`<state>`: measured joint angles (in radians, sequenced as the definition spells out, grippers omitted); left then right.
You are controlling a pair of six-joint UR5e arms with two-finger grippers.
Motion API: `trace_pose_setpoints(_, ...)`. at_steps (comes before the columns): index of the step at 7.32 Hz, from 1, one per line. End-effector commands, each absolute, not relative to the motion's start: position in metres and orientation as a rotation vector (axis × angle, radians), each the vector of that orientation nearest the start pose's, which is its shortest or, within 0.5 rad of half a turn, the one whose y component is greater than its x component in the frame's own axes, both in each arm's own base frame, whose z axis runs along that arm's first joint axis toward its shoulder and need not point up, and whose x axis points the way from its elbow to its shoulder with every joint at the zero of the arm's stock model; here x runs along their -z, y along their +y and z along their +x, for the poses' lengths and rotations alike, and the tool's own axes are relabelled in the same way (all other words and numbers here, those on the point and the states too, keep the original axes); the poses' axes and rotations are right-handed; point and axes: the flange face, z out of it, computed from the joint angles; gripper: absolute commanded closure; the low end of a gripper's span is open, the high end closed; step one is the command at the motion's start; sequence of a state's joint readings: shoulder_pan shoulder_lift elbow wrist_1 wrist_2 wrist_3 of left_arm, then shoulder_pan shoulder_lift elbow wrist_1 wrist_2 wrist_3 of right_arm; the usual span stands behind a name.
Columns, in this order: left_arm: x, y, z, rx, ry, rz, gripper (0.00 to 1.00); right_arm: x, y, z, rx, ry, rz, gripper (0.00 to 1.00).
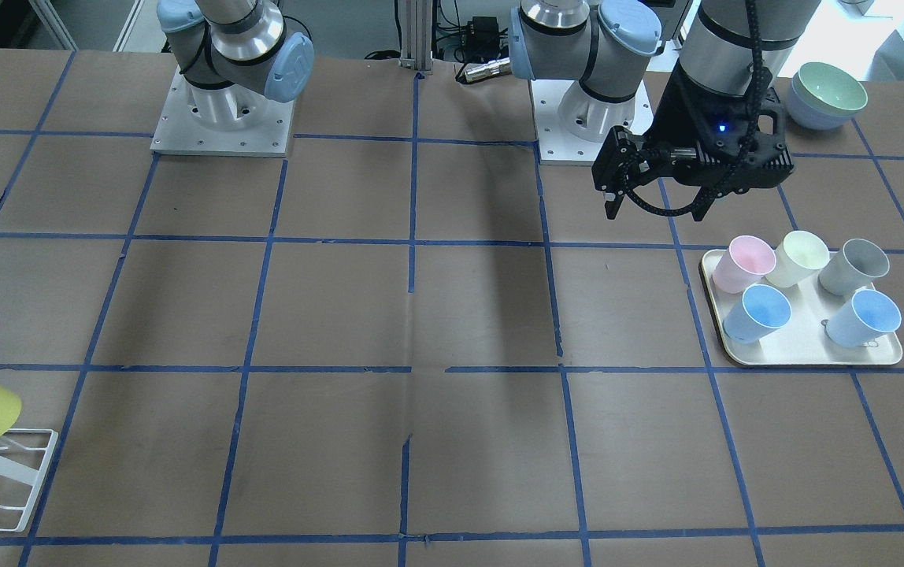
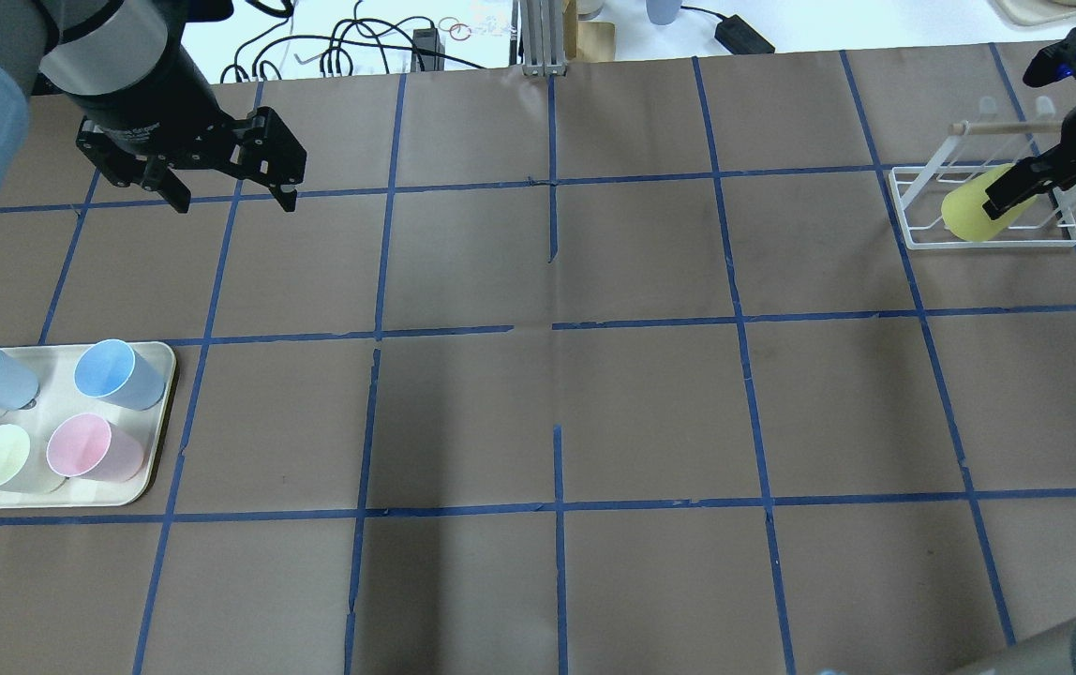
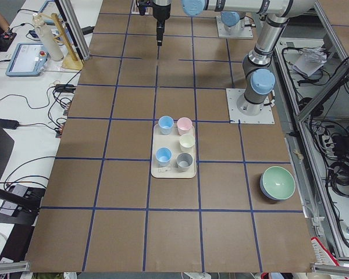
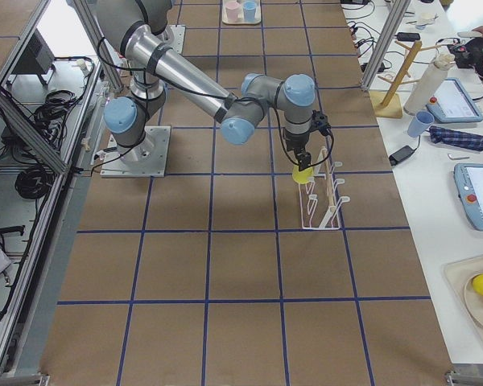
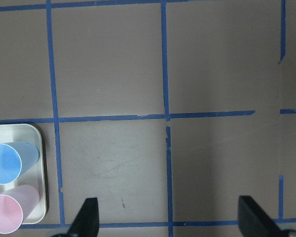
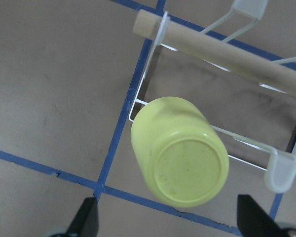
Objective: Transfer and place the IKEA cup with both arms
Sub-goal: 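Close the right gripper on the yellow cup's rim on the rack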
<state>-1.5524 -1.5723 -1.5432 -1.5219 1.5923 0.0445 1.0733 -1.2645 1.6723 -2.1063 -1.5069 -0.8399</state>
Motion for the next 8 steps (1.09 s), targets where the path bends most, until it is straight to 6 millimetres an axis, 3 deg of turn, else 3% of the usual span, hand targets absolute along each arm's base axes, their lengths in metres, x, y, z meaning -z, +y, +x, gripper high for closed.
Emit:
trace_pose_setpoints(1, -0.506, -0.502, -0.122, 0.116, 3.115, 0.039, 0.00, -0.317, -0.602, -0.166, 0.262, 3.108, -0.549, 0.00)
trace_pose_setpoints(6, -0.506, -0.502, -0.122, 0.114, 3.116, 0.039, 0.00, -0.292, -0.615, -0.167, 0.278, 3.084, -0.547, 0.00)
trace_pose_setpoints(8, -0.506, -0.502, -0.122, 0.114, 3.116, 0.039, 0.00, -0.296, -0.615, -0.167, 0.285, 3.088, -0.548, 0.00)
